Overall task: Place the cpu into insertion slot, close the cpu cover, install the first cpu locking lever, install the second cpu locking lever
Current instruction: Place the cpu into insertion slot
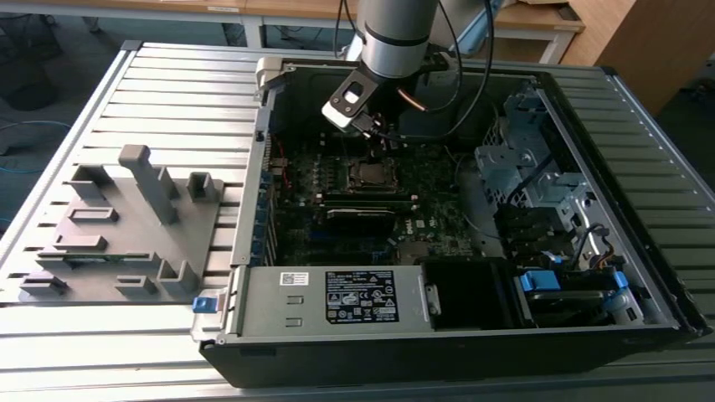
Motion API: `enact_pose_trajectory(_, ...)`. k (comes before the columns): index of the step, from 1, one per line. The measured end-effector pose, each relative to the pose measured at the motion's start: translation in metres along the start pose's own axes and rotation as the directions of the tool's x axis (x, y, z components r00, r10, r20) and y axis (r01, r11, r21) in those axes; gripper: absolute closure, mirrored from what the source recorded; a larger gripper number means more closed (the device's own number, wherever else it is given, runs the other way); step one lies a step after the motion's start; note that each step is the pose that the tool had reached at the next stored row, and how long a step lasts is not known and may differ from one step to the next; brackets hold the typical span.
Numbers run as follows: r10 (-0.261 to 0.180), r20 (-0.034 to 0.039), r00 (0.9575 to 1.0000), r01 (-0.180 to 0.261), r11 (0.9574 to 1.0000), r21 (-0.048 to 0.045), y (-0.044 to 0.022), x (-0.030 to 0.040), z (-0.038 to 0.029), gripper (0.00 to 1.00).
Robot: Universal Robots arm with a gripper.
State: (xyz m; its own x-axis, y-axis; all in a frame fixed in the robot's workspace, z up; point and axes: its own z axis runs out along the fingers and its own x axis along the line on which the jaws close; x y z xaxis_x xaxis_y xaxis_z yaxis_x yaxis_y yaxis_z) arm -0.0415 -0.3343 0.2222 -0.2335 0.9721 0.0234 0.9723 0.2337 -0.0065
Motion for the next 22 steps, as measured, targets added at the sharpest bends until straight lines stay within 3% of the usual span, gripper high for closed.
enact_pose_trajectory(7,-0.001,0.0000,1.0000,0.001,1.0000,0.0000,0.0000,0.0000,0.0000,0.90)
enact_pose_trajectory(13,-0.042,0.0002,0.9991,0.042,0.9991,0.0009,0.0000,0.0000,0.0000,0.90)
enact_pose_trajectory(22,-0.048,0.0002,0.9988,0.048,0.9988,0.0011,0.0000,0.0000,0.0000,0.90)
